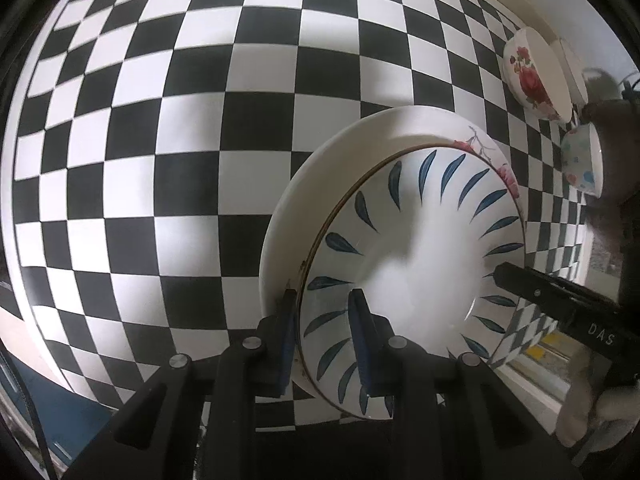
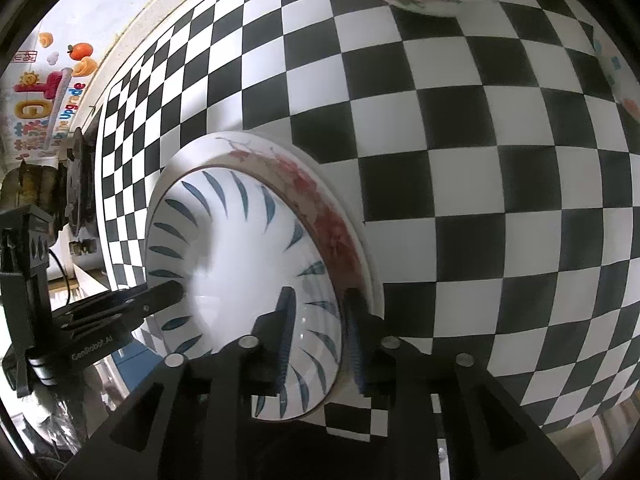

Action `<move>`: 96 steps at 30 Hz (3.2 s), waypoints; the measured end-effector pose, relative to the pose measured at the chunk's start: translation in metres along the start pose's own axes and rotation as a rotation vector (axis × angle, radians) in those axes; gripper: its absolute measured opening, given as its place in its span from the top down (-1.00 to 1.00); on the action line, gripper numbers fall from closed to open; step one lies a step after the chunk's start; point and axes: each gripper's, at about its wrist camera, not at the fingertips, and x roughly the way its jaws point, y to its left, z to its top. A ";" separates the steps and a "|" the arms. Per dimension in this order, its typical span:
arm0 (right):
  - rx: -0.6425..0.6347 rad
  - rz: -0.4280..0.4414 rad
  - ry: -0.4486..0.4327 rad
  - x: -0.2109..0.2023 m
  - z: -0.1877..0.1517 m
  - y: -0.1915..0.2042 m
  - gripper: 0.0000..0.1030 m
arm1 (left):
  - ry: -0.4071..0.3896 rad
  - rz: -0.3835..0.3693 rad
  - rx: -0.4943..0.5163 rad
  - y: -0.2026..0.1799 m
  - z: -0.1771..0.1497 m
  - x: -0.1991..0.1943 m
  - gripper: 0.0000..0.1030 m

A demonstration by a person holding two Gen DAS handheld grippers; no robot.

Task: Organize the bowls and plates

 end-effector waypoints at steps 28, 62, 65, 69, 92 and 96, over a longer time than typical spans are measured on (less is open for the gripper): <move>-0.087 -0.193 -0.153 -0.070 -0.057 0.056 -0.27 | -0.203 0.133 0.085 -0.031 -0.056 -0.091 0.55; 0.007 -0.131 -0.520 -0.194 -0.096 0.049 -0.72 | -0.428 0.056 0.172 -0.079 -0.055 -0.160 0.41; 0.106 -0.113 -0.515 -0.195 -0.049 0.001 -0.72 | -0.428 0.048 0.172 -0.104 -0.008 -0.147 0.41; 0.172 -0.079 -0.459 -0.185 0.021 -0.058 -0.53 | -0.349 0.002 0.139 -0.132 0.054 -0.115 0.41; 0.012 -0.182 -0.158 -0.085 0.189 -0.115 0.80 | -0.114 -0.040 0.056 -0.200 0.181 0.013 0.64; -0.005 -0.173 -0.167 -0.088 0.182 -0.111 0.80 | -0.132 -0.018 0.073 -0.203 0.168 0.012 0.64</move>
